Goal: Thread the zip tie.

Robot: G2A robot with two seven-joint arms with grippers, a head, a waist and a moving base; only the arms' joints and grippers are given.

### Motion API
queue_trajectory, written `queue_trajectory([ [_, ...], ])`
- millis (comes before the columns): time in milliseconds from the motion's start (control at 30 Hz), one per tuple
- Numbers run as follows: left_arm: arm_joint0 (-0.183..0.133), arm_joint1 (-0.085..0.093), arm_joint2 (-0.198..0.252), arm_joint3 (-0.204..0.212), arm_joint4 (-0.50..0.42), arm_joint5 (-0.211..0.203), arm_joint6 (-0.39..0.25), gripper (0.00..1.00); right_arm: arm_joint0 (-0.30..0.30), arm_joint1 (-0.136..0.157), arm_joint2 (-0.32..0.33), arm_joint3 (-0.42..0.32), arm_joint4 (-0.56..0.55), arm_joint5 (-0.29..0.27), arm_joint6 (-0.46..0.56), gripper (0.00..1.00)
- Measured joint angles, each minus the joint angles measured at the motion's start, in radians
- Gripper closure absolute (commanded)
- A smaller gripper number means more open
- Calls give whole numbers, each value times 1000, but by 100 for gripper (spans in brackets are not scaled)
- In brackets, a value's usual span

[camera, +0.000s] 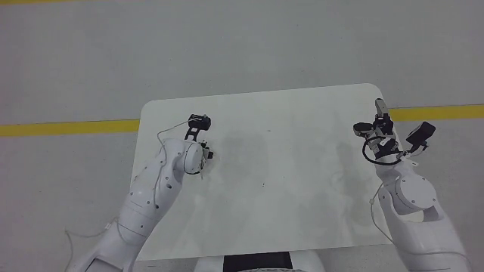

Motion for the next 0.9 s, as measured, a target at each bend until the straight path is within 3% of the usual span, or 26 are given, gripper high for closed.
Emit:
queue_trajectory([
  [167,-10,-1,8,15,0,8,0,91,0,0,0,0,0,0,0,0],
  [300,-15,-2,12,22,-1,14,3,100,0,0,0,0,0,0,0,0],
  [500,-9,-1,13,10,4,28,8,100,0,0,0,0,0,0,0,0],
  [600,10,4,5,-28,17,36,3,100,0,0,0,0,0,0,0,0],
  [900,110,27,-48,-207,84,47,-31,100,0,0,0,0,0,0,0,0],
])
